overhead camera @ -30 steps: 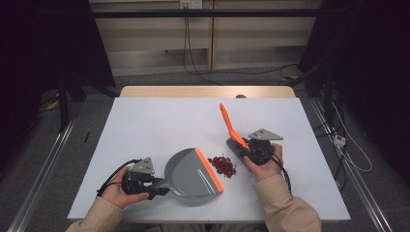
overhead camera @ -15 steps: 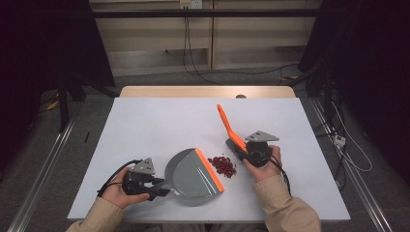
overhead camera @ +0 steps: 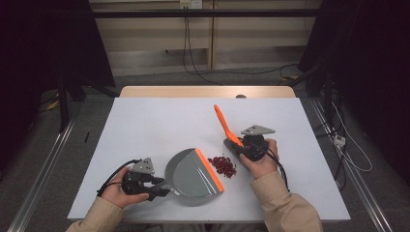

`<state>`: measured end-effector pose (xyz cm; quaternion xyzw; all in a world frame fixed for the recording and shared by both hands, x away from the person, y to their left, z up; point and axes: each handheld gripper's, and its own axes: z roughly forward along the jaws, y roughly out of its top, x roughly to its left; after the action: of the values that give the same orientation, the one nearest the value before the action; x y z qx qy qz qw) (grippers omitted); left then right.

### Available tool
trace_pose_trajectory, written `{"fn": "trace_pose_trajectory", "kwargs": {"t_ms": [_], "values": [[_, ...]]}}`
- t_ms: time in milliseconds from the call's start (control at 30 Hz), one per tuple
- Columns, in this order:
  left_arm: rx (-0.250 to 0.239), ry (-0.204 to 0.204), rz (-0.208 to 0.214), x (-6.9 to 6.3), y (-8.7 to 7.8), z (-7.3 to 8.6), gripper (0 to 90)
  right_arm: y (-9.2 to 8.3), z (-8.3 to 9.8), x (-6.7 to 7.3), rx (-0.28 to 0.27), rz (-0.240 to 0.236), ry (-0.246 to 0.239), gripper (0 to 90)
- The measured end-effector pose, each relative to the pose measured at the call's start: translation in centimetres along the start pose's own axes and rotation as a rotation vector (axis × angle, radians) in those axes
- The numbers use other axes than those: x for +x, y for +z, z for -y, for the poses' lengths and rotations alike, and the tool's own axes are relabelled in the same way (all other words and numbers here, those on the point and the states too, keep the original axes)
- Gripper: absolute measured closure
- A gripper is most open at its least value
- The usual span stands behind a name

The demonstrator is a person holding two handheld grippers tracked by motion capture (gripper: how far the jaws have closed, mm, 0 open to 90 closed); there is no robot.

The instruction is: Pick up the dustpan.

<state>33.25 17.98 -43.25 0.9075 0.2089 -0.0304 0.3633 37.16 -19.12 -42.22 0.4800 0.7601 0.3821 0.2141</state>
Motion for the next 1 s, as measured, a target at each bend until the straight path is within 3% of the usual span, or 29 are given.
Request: {"fn": "trace_pose_trajectory", "kwargs": {"t_ms": [100, 267, 433, 567, 833, 933, 1000], "values": [[0.006, 0.003, 0.003, 0.0, 0.1, 0.0, 53.4, -0.2, -0.1, -0.4, 0.019, -0.008, 0.018, 71.1], [-0.003, -0.004, -0.004, 0.0, -0.1, 0.0, 51.5, -0.4, 0.3, -0.4, 0.003, -0.008, 0.035, 71.1], [0.006, 0.006, -0.012, 0.0, -0.4, 0.2, 52.6, -0.7, 1.0, 0.6, -0.035, 0.004, -0.001, 71.2], [0.014, 0.008, -0.007, -0.3, -0.4, 0.2, 61.7, -0.9, 1.5, 1.7, -0.051, 0.009, -0.035, 71.2], [0.04, 0.029, 0.0, -0.7, -0.2, -0.3, 62.3, -0.9, 1.8, 2.7, -0.07, 0.02, -0.045, 71.0], [0.045, 0.05, 0.034, -1.1, 0.1, -0.5, 62.3, -0.9, 1.9, 2.9, -0.073, 0.028, -0.048, 71.0], [0.043, 0.035, 0.025, -1.3, 0.3, -0.7, 62.4, -0.8, 1.9, 3.0, -0.075, 0.029, -0.048, 71.0]]}}
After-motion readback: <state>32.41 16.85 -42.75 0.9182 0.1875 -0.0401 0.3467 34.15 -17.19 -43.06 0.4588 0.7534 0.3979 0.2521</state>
